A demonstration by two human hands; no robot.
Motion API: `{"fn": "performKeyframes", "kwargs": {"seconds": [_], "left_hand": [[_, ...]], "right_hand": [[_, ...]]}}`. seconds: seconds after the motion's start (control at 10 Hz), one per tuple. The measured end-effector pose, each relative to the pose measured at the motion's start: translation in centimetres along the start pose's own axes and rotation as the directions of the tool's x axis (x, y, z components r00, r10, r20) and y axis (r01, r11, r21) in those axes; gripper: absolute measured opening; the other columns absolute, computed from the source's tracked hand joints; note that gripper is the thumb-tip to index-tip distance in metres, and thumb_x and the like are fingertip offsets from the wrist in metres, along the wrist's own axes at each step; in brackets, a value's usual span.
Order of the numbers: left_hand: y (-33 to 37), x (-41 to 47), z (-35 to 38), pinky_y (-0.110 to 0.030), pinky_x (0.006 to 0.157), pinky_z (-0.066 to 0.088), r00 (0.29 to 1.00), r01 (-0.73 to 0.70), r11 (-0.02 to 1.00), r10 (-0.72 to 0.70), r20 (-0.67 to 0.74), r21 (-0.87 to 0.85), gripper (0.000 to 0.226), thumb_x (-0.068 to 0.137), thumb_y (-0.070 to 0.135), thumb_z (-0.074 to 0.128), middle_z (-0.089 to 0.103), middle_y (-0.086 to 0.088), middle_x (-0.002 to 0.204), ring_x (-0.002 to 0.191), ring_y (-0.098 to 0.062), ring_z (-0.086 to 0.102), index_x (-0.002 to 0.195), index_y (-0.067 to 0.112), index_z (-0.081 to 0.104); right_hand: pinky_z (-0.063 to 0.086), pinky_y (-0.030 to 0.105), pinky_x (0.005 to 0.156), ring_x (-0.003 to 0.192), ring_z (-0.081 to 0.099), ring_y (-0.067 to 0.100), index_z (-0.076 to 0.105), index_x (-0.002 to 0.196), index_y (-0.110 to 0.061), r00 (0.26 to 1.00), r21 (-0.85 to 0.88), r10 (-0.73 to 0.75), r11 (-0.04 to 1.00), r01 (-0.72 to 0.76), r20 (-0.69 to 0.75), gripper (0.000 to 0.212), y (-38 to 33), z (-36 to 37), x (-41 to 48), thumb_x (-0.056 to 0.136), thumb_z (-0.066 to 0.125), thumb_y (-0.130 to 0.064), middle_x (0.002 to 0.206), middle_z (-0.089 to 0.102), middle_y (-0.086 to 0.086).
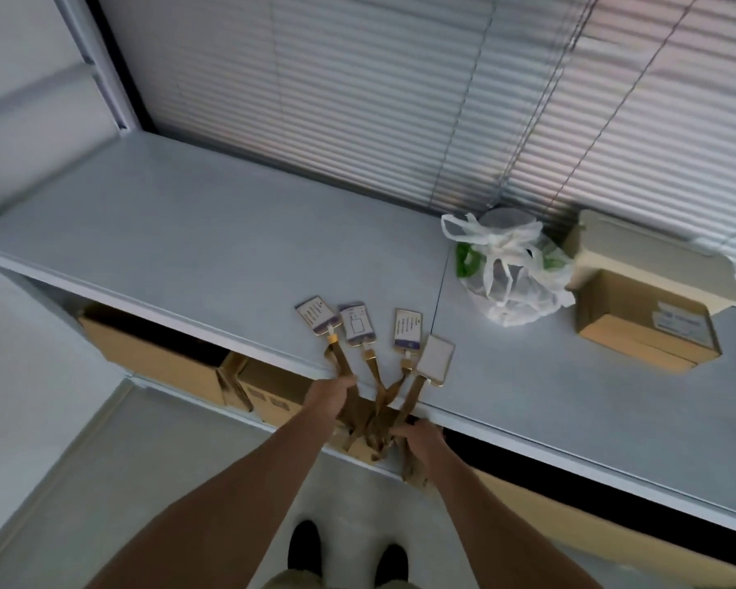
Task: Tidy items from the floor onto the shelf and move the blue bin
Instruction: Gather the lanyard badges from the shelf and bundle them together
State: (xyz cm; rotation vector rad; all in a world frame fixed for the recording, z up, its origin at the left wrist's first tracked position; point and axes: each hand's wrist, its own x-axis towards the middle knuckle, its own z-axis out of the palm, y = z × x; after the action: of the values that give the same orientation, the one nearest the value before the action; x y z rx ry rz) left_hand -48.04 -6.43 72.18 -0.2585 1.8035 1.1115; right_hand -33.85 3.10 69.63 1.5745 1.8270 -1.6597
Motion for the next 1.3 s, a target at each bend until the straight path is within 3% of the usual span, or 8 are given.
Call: {"fn": "performKeyframes", "kwargs": {"seconds": [0.1, 0.3, 0.6, 0.8, 1.0, 1.1, 1.2, 1.3], "left_hand": [[0.5, -0.1, 0.5, -0.037, 0.082, 0.045, 1.000, 0.010, 1.000, -0.010, -0.012, 0.015, 0.040, 0.085, 0.040, 0.063, 0.068, -0.008, 0.111, 0.105, -0.025, 0.061, 0.111, 0.010, 0.066], [2.2, 0.1, 0.3, -0.025, 0.053, 0.039, 0.988, -0.155, 0.964, 0.155, 0.013, 0.217, 0.017, 0.088, 0.024, 0.061, 0.059, -0.001, 0.066, 0.055, -0.012, 0.051, 0.082, 0.010, 0.067], [4.6, 1.4, -0.7, -0.036, 0.069, 0.051, 0.918, -0.387, 0.796, 0.380, 0.113, 0.466, 0.018, 0.087, 0.022, 0.059, 0.069, -0.009, 0.080, 0.074, -0.021, 0.062, 0.082, 0.010, 0.072], [4.4, 3.0, -1.1, -0.036, 0.088, 0.051, 0.607, -0.668, 0.292, 0.746, 0.274, 0.685, 0.040, 0.076, 0.014, 0.066, 0.059, 0.003, 0.120, 0.112, -0.019, 0.053, 0.114, 0.025, 0.063], [6.5, 3.7, 1.5, -0.043, 0.118, 0.010, 0.414, -0.774, -0.173, 0.590, 0.693, 0.609, 0.115, 0.069, 0.035, 0.081, -0.005, 0.006, 0.166, 0.152, -0.020, -0.004, 0.155, 0.032, 0.004], [8.6, 2.7, 4.6, -0.042, 0.121, 0.008, 0.319, -0.837, -0.217, 0.553, 0.770, 0.502, 0.133, 0.058, 0.047, 0.087, -0.006, 0.006, 0.166, 0.152, -0.019, -0.006, 0.155, 0.033, -0.004], [10.4, 0.4, 6.9, -0.037, 0.117, 0.023, 0.368, -0.921, 0.100, 0.546, 0.753, 0.377, 0.117, 0.054, 0.043, 0.090, 0.026, 0.005, 0.161, 0.146, -0.015, 0.025, 0.151, 0.037, 0.024], [12.0, -1.4, 8.3, -0.031, 0.086, 0.052, 0.429, -0.901, 0.315, 0.551, 0.716, 0.298, 0.050, 0.066, 0.033, 0.087, 0.073, 0.005, 0.107, 0.090, -0.008, 0.068, 0.111, 0.028, 0.066]], "right_hand": [[0.046, 0.011, 0.083, 0.120, 0.056, 0.030, 0.054, 0.128, 0.001, 0.994, -0.018, -0.070, 0.997, 0.072, 0.084, 0.033, -0.6, 1.6, 1.2, 0.096, 0.058, -0.003, 0.127, 0.057, 0.010], [0.052, 0.022, 0.060, 0.077, 0.067, 0.012, 0.066, 0.106, -0.010, 0.996, 0.299, -0.084, 0.951, 0.078, 0.005, 0.023, 0.0, 4.4, 2.6, 0.084, 0.075, -0.008, 0.095, 0.071, 0.004], [0.047, 0.024, 0.053, 0.080, 0.066, 0.028, 0.069, 0.094, -0.002, 0.995, 0.462, 0.091, 0.881, -0.098, 0.037, 0.011, -2.3, 4.7, 1.8, 0.089, 0.065, -0.011, 0.088, 0.073, 0.018], [0.054, 0.034, 0.057, 0.052, 0.055, 0.026, 0.055, 0.085, 0.000, 0.982, 0.466, -0.060, 0.884, -0.030, 0.177, 0.005, -4.0, -0.4, 0.1, 0.089, 0.056, 0.001, 0.052, 0.051, 0.009], [0.056, 0.033, 0.069, 0.061, 0.056, 0.017, 0.068, 0.102, -0.006, 0.986, -0.178, -0.132, 0.973, 0.149, 0.106, 0.016, -9.8, -7.0, -3.2, 0.086, 0.066, -0.007, 0.071, 0.059, 0.004], [0.052, 0.032, 0.066, 0.066, 0.055, 0.017, 0.065, 0.108, -0.008, 0.975, -0.472, -0.195, 0.853, 0.223, 0.110, 0.021, -13.6, -9.0, -5.7, 0.088, 0.065, -0.014, 0.080, 0.058, 0.003], [0.053, 0.029, 0.062, 0.066, 0.060, 0.015, 0.064, 0.116, -0.008, 0.964, -0.609, -0.245, 0.752, 0.254, 0.099, 0.030, -16.4, -11.1, -7.6, 0.088, 0.065, -0.017, 0.088, 0.067, 0.005], [0.049, 0.026, 0.054, 0.060, 0.057, 0.014, 0.066, 0.101, -0.011, 0.957, -0.678, -0.289, 0.697, 0.235, 0.034, 0.017, -18.1, -13.5, -9.2, 0.086, 0.064, -0.019, 0.080, 0.066, 0.003]]}}
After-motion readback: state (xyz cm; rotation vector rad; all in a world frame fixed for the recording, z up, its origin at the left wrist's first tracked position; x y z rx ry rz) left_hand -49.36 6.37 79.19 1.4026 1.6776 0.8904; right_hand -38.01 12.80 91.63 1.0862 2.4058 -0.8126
